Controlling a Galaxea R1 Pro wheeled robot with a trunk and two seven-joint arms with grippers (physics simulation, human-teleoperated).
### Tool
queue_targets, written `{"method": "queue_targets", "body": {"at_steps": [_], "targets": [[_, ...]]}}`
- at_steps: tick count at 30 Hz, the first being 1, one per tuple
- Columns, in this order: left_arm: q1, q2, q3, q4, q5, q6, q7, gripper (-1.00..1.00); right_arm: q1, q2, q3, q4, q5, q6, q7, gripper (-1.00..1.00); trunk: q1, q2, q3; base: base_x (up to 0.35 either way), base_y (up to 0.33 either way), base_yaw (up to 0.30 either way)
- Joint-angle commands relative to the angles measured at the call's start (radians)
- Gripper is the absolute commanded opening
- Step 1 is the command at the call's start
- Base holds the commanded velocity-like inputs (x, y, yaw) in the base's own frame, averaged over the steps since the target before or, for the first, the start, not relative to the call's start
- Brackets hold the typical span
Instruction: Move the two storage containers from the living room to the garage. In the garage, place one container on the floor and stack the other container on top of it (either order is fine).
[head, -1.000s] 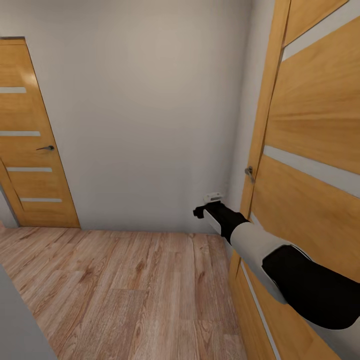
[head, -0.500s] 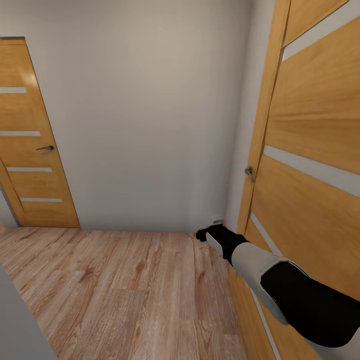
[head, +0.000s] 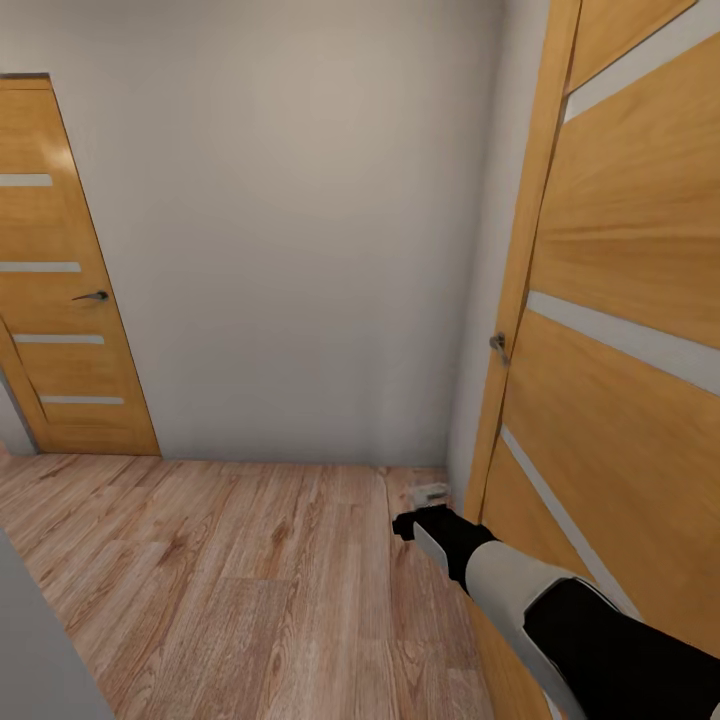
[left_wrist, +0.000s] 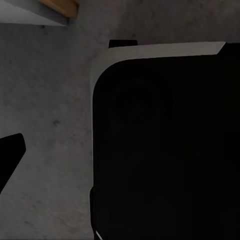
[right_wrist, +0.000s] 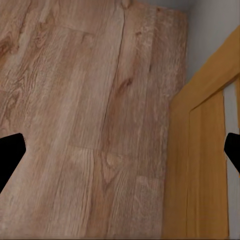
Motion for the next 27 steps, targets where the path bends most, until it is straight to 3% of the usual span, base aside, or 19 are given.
{"method": "queue_targets", "body": {"at_steps": [1,10,11,15,27], "targets": [[0.0,0.0,0.0,0.0,0.001,-0.003,0.001,1.0,0.004,0.0,0.007,-0.001,-0.007,0.005,-0.006,1.0,0.0,-0.001,-0.001,0.0,0.0,0.0],[0.0,0.0,-0.005,0.0,-0.001,-0.003,0.001,1.0,0.054,0.0,0.007,0.002,-0.004,-0.015,-0.005,1.0,0.0,-0.001,-0.001,0.0,0.0,0.0],[0.0,0.0,-0.006,0.0,0.0,-0.003,0.001,1.0,0.12,0.0,0.01,0.002,-0.002,-0.048,-0.005,1.0,0.0,-0.001,-0.001,0.0,0.0,0.0],[0.0,0.0,-0.007,0.0,0.0,-0.003,0.001,1.0,0.23,0.0,0.013,0.002,-0.001,-0.108,-0.002,1.0,0.0,-0.001,-0.001,0.0,0.0,0.0],[0.0,0.0,-0.007,0.0,0.002,-0.003,0.001,1.0,0.259,0.0,0.013,0.102,0.0,-0.178,0.024,1.0,0.0,-0.001,-0.001,0.0,0.0,0.0]]}}
